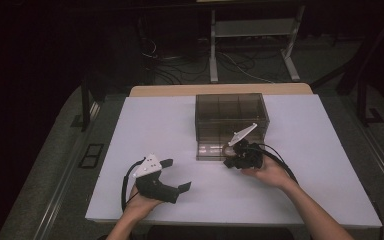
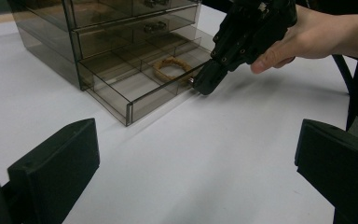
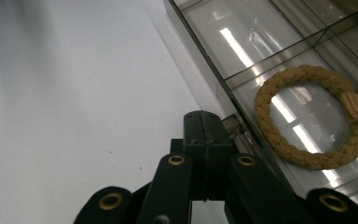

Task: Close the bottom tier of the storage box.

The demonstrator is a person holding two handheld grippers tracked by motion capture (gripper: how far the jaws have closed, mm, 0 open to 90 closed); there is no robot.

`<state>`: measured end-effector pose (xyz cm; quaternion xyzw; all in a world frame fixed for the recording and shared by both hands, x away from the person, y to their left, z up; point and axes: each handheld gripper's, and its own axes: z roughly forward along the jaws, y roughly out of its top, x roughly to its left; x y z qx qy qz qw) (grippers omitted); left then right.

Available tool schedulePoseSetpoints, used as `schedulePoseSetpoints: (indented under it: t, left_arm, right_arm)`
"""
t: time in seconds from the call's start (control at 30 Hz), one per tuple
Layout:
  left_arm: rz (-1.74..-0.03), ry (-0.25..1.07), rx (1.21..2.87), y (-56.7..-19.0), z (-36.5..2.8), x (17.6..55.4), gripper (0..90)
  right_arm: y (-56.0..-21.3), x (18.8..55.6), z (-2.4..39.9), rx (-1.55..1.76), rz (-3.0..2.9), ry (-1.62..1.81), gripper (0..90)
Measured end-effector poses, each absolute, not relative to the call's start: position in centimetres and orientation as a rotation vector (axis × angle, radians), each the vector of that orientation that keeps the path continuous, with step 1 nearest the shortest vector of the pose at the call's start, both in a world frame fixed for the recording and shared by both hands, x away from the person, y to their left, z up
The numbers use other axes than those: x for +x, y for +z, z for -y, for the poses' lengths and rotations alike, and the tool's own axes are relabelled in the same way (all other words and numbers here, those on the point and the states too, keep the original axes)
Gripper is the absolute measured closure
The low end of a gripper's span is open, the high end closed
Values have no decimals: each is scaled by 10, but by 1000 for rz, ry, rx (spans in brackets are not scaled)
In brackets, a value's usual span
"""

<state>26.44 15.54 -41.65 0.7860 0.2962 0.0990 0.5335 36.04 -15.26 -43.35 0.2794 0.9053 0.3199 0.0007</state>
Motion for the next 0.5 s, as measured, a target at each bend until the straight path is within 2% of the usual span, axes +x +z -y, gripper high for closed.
schedulePoseSetpoints:
  t: [0.5]
  left_arm:
    - [-703, 241, 1877, -416, -156, 264, 0]
  right_arm:
    - [-435, 360, 150, 865, -2832, 987, 888]
